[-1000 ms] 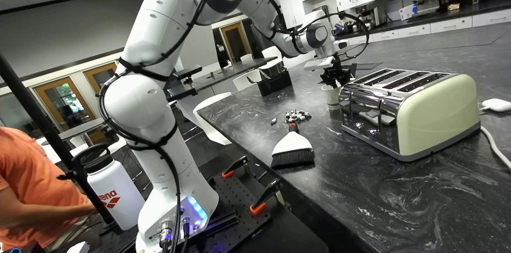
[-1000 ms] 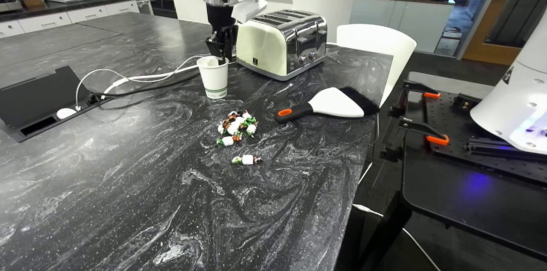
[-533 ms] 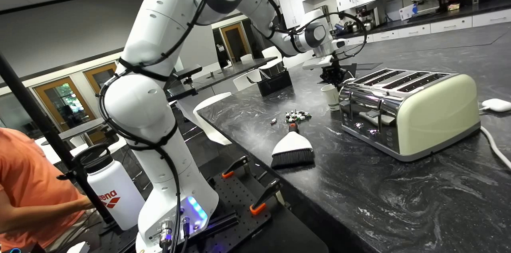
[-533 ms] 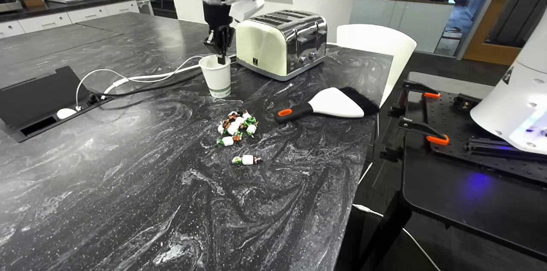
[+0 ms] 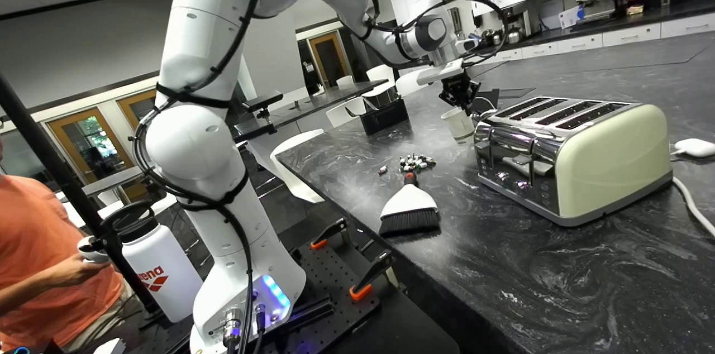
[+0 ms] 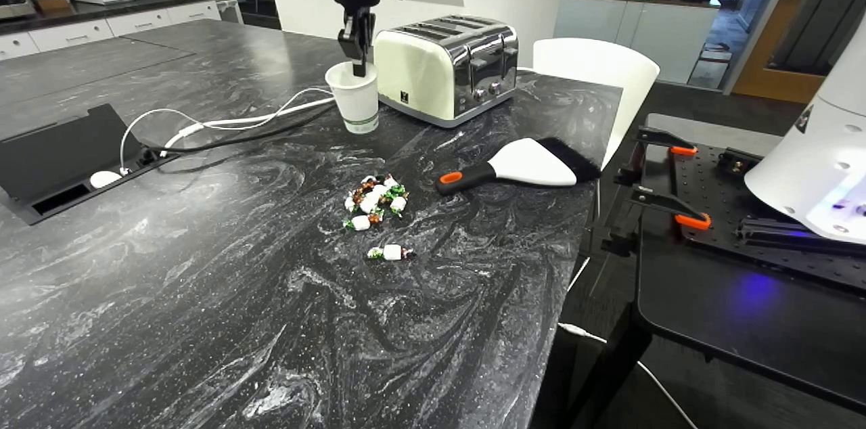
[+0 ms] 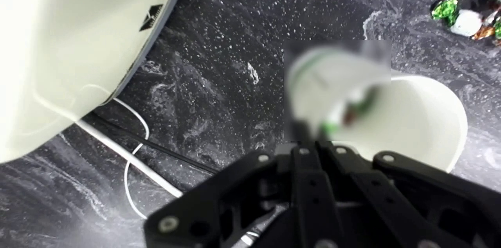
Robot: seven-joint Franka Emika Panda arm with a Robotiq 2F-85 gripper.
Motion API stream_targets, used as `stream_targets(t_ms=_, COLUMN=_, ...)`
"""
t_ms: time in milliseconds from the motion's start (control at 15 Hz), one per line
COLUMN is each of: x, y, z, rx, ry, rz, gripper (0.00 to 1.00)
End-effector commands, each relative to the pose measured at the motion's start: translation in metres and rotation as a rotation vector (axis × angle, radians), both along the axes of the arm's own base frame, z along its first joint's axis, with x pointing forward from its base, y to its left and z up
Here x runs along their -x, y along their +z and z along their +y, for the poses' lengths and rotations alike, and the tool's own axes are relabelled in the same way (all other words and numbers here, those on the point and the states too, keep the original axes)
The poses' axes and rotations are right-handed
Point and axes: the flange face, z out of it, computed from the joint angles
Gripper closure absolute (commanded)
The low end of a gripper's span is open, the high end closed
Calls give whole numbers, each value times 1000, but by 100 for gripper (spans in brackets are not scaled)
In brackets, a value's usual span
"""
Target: Move the white cup to the right
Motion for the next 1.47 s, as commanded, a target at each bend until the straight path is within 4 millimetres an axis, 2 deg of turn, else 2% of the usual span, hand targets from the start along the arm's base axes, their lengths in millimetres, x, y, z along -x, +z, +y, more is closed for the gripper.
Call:
stream_targets(t_ms=0, x=57, y=42, z=-31, rx=-30, ry=44, rz=49, gripper=99)
stream_targets(t_ms=400, x=140, y=81, z=-103, rx=-131, ry=-9, rz=118, gripper=99)
stream_targets(t_ms=733, x=220, y=98, z=-183, rx=-164, ry=-201, rz=160, gripper=99)
stream_targets(t_ms=933, x=272, y=89, z=-237, rx=-184, ry=-342, rz=173, gripper=99)
stream_targets(t_ms=1067, x=295, y=75, z=-266, rx=-189, ry=-420, rz=180, gripper=99)
stream_targets(t_ms=1267, x=319, y=49, z=-297, rx=-184, ry=-566, rz=193, gripper=99)
stream_targets(t_ms=1400, x=327, y=33, z=-307, rx=-175, ry=-657, rz=178, gripper=99)
